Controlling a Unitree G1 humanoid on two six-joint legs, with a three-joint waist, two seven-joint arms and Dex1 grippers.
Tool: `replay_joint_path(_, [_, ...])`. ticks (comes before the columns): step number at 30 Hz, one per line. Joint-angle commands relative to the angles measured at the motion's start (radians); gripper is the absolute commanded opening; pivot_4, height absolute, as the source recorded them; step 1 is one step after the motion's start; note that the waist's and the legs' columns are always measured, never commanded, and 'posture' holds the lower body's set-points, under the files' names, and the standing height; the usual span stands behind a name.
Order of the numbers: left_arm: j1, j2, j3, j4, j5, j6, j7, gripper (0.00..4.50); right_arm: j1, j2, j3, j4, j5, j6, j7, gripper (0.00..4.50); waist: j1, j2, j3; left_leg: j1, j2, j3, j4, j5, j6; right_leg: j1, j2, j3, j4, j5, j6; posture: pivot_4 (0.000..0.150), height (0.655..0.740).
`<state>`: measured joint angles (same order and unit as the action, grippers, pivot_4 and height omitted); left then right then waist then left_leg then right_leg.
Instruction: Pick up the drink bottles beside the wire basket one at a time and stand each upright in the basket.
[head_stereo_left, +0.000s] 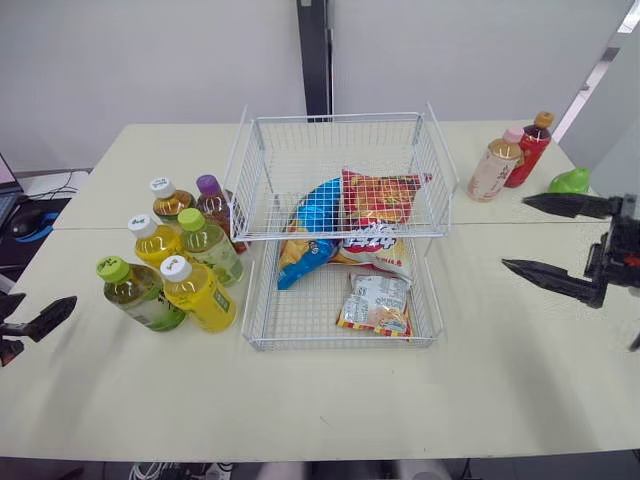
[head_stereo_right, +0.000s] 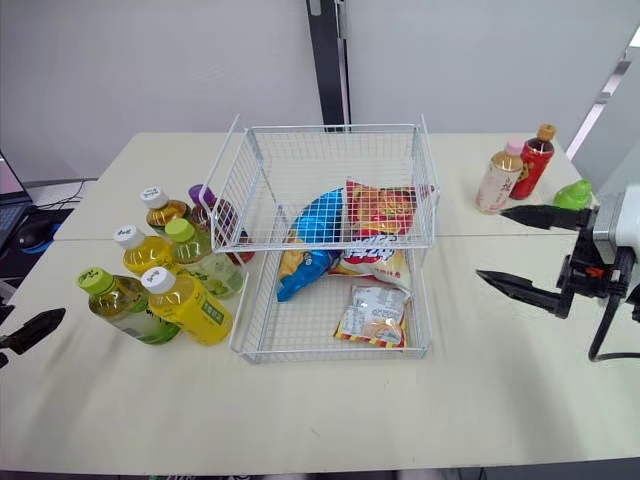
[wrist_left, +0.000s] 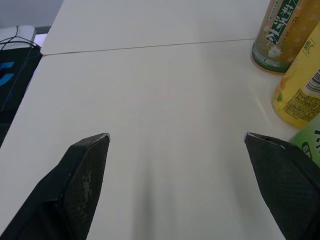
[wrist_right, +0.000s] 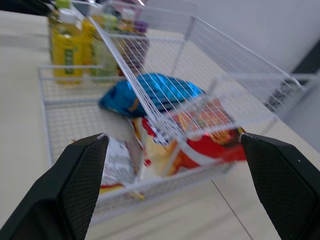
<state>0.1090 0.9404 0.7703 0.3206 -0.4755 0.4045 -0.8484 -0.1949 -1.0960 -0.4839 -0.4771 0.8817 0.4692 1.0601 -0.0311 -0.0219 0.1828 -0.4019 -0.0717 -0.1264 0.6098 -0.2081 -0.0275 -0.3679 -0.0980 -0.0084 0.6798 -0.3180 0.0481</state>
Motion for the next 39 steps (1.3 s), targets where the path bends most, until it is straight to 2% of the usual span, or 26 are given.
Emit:
replay_joint_path(1, [0.019, 0.014, 0.052, -0.048, -0.020, 0.010, -0.002, 4.49, -0.096, -0.011, 0.058, -0.061, 0.098, 0.062, -0.025, 4.50, 0.001, -0.002, -0.001, 0.000, 0.000, 0.000, 0.000, 0.000, 0.000, -0.001, 0.000, 0.000, 0.000, 0.000, 0.000, 0.150, 0.7400])
replay_joint_path(8, [0.129, -0.042, 0.136, -0.214, -0.072, 0.081, 0.006, 4.49, -0.315, 0.061, 0.257, -0.018, 0.088, 0.102, -0.012, 4.50, 0.002, -0.005, -0.002, 0.000, 0.000, 0.000, 0.000, 0.000, 0.000, -0.003, -0.002, 0.001, -0.001, 0.000, 0.000, 0.150, 0.7400])
replay_joint_path(17, [0.277, -0.088, 0.283, -0.447, -0.202, 0.235, -0.012, 4.49, -0.400, 0.129, 0.354, 0.056, 0.035, 0.110, 0.056, 4.50, 0.003, -0.005, -0.002, 0.000, 0.000, 0.000, 0.000, 0.000, 0.000, -0.004, -0.002, 0.001, -0.001, 0.001, -0.001, 0.150, 0.7400])
replay_joint_path(21, [0.249, -0.080, 0.281, -0.563, -0.299, 0.326, 0.009, 4.49, -0.398, 0.133, 0.347, 0.039, 0.039, 0.124, 0.065, 4.50, 0.012, -0.005, -0.003, 0.000, -0.001, 0.000, 0.000, 0.000, 0.000, -0.004, -0.002, 0.000, -0.001, 0.001, -0.001, 0.150, 0.7400])
replay_joint_path(26, [0.183, -0.080, 0.238, -0.648, -0.336, 0.359, 0.061, 4.49, -0.403, 0.124, 0.330, -0.005, 0.065, 0.166, 0.044, 4.50, 0.015, -0.005, -0.003, 0.000, -0.001, 0.000, 0.000, 0.000, 0.000, -0.003, -0.002, 0.000, -0.001, 0.001, -0.001, 0.150, 0.7400])
replay_joint_path(31, [0.133, -0.077, 0.201, -0.658, -0.304, 0.325, 0.089, 4.49, -0.396, 0.122, 0.316, -0.030, 0.068, 0.191, 0.031, 4.50, 0.009, -0.005, -0.002, -0.001, -0.001, 0.002, 0.000, 0.000, 0.000, -0.001, -0.001, -0.001, 0.000, 0.001, -0.001, 0.150, 0.7400])
replay_joint_path(39, [0.012, -0.129, 0.063, -0.685, -0.259, 0.278, 0.205, 4.49, -0.402, 0.124, 0.308, -0.042, 0.074, 0.211, 0.023, 4.50, 0.009, -0.006, -0.002, -0.001, -0.001, 0.002, 0.000, 0.000, 0.000, -0.001, -0.001, -0.001, -0.001, 0.001, -0.001, 0.150, 0.7400])
